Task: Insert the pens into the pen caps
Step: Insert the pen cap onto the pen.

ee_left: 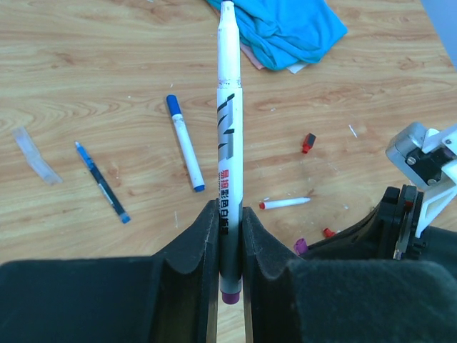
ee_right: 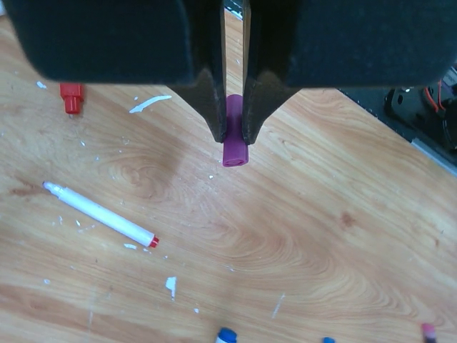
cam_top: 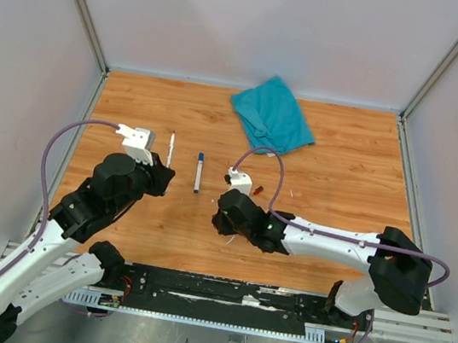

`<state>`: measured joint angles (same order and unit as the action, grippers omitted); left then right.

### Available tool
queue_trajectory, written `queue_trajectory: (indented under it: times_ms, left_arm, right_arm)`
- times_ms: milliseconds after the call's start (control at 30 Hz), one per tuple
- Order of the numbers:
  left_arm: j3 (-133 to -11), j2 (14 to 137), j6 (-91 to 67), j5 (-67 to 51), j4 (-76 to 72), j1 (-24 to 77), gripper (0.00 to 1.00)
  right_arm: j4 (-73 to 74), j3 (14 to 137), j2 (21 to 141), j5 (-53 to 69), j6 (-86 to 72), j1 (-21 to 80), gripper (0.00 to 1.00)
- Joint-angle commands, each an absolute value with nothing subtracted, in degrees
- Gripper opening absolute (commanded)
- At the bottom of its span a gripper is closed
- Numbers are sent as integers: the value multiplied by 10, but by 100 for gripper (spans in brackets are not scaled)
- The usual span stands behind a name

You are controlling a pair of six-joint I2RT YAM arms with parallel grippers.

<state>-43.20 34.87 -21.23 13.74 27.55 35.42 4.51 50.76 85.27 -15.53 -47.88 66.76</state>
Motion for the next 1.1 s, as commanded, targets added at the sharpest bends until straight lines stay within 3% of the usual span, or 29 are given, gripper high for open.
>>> queue_trajectory:
  times_ms: [0,333,767,1067]
  left_arm:
    - [-421,350,-225,110,237,352,0]
    - [-369,377,-258,15,147,363,1]
    - [-326,446,-300,114,12,560,1]
    - [-291,472,-279,110,-116,628,0]
  right_arm:
    - [-34,478,816,-124,-368,655,1]
    - [-162,365,689,1,-363,555,0]
    - [-220,259,531,40,-389,429,1]
    - [-364,202,470,94,-452,384,1]
